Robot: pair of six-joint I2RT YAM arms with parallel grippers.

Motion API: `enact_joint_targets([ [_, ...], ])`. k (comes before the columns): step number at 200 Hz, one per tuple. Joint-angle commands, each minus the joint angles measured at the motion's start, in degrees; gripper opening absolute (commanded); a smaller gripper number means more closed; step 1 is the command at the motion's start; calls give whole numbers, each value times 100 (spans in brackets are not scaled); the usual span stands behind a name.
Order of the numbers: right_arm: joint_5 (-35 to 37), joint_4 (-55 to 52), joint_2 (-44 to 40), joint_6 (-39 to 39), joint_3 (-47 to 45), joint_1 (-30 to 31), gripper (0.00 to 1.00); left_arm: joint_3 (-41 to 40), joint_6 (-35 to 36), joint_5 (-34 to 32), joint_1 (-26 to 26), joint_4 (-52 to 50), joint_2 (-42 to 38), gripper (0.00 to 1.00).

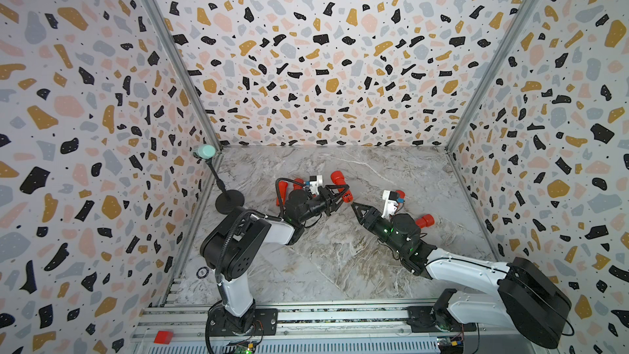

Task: Close the plug at the bottom of the flashlight
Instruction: Close the plug of the flashlight, then place the flashlight at the center of the board.

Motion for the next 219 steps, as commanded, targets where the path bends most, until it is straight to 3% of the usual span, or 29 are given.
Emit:
enact_joint_targets([
  [1,138,-953,-234,-663,335,25,58,53,252,39,-10,71,-172,0],
  [44,-38,-2199,-248,-1530,862,23,68,154,601,32,-9,-457,-246,0],
  [112,-443,-2406,-236,-2014,895,20,84,348,1359,-72,-7,-1584,-428,0],
  [169,-568,-3091,96,-2503,1334,25,93,746,2445,-333,-9,-3139,-599,0],
  [175,-576,-3109,118,-2548,1344,25,100,797,2581,-383,-9,-3332,-616,0],
  [219,-549,-3250,159,-2923,1379,25,99,1177,3366,-733,-10,-4495,-626,0],
])
